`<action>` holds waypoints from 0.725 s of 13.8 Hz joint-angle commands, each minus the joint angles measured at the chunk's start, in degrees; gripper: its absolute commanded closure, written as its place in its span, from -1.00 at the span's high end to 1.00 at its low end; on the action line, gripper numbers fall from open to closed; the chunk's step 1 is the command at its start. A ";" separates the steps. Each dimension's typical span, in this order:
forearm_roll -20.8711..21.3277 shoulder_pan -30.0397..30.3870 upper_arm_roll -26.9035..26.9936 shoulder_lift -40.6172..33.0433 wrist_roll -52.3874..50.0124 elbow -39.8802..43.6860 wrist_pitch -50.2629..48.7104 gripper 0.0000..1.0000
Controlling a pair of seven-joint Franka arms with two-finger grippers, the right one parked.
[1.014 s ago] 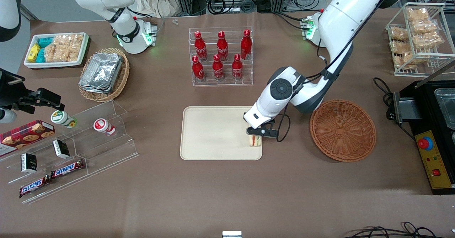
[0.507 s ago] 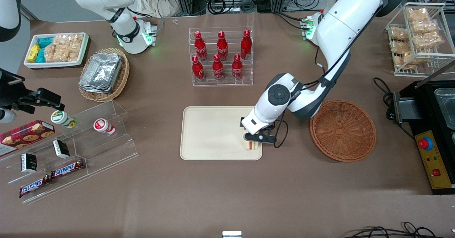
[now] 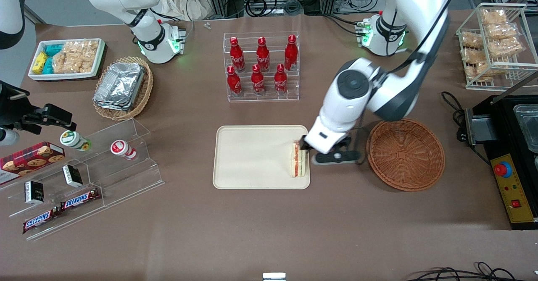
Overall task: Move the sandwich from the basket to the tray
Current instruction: 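Open the left gripper and withdraw it back toward the basket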
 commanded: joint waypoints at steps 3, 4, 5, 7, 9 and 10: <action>-11.04 -0.29 8.90 -6.17 15.35 5.80 -18.55 1.00; -11.67 -0.20 10.31 -7.22 18.43 6.69 -22.34 1.00; -11.68 0.59 11.89 -8.71 20.90 6.78 -25.51 1.00; -11.85 7.51 9.20 -12.58 26.96 6.17 -32.89 1.00; -11.50 8.59 9.62 -15.91 27.96 5.91 -37.57 1.00; -11.41 8.68 10.15 -18.46 27.96 4.34 -38.37 1.00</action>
